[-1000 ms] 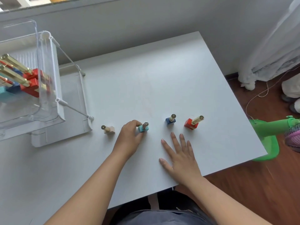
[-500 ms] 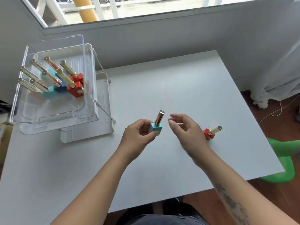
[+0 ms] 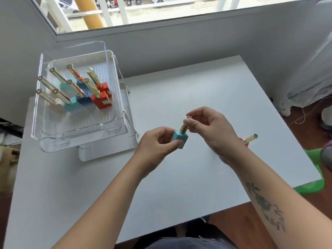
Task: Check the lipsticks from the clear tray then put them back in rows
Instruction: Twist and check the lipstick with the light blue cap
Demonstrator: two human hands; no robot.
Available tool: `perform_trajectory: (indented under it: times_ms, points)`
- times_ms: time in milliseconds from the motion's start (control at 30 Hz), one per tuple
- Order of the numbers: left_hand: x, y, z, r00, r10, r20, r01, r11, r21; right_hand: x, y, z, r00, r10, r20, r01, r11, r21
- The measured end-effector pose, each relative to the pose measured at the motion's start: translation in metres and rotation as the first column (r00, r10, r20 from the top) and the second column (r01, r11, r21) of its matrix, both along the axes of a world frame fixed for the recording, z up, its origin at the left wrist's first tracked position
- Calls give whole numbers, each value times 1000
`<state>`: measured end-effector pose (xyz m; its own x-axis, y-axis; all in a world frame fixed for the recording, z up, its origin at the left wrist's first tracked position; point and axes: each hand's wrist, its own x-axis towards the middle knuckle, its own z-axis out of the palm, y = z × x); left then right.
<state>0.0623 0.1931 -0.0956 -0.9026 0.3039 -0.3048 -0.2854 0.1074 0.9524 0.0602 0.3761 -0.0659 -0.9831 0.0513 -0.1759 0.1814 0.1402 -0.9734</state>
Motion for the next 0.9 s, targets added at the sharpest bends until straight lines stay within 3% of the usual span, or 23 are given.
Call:
perform_trajectory:
  times_ms: [233,567,767,900]
  points:
    - [-8,-17,4,999,-49,14,49,999,3,-2,-5,12,998,54,19,-53,996,-67]
    - [-10,-27,9,995,-96,21,96,995,24,0,-18,16,1000,-9,22,9,1000,10]
    - [-10,-25,15,995,-94,26,94,995,17,1,-15,22,994,102,47,-100,994,-36]
    - [-10,-22,17,995,-96,23,95,995,7,-2,-16,22,999,35,5,-35,999,22]
